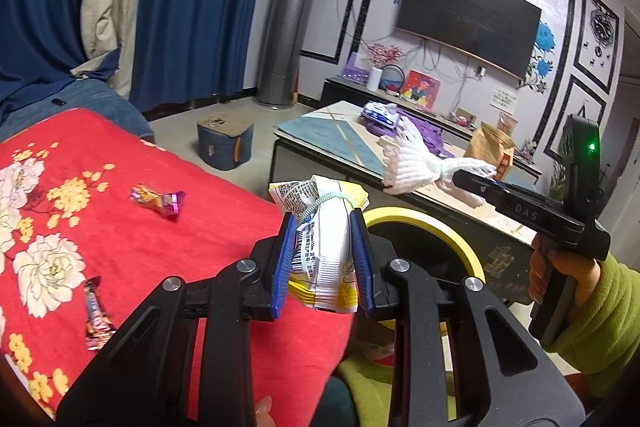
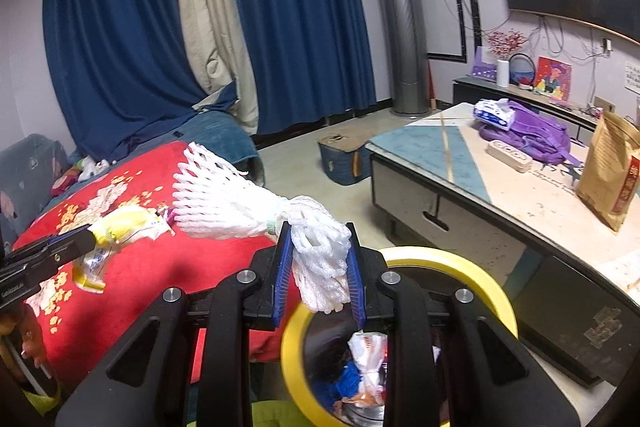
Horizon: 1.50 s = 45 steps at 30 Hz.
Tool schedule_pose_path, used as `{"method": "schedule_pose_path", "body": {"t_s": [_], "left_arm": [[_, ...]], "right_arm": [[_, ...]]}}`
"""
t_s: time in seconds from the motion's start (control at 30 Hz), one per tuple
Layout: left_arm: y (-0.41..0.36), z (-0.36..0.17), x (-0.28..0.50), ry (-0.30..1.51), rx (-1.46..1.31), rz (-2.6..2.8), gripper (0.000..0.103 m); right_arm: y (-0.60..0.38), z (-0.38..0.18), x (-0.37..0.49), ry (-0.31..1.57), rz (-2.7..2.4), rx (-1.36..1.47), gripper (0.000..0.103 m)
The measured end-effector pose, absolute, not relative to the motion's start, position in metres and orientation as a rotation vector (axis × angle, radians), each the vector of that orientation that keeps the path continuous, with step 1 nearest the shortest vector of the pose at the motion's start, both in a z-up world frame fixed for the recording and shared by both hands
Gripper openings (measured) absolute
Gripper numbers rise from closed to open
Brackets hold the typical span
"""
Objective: Collect trash
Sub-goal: 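Lift the wrapper and mesh sleeve and carry both over the yellow bin, then open both grippers to drop the wrapper and mesh sleeve into the bin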
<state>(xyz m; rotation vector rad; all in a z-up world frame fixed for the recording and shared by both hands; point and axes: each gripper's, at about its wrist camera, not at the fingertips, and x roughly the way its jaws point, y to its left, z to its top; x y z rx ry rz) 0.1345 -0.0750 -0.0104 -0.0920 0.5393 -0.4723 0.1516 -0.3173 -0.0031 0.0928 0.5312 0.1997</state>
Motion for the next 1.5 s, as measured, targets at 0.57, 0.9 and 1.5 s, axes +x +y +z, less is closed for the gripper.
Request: {"method": "schedule_pose_path", "body": {"t_s": [0.57, 0.9, 1.5], "left_arm": [[-0.144, -0.025, 0.141, 0.568, -0.016, -0.588, 0.021], [-0.175, -0.044, 0.149, 0.605, 0.032, -0.640, 0.021], [-0.223, -0.080, 0.163, 0.685, 0.121, -0.722, 0.021]], "right_arm": [[-0.368, -0.023, 0.147, 0.568, 0.066, 0.127, 0.024], [-0.386, -0.039, 0.152, 0.611, -0.002, 0.132, 0.024], [-0.406, -0.059, 0.162, 0.680, -0.060, 0.179, 0.029]]}}
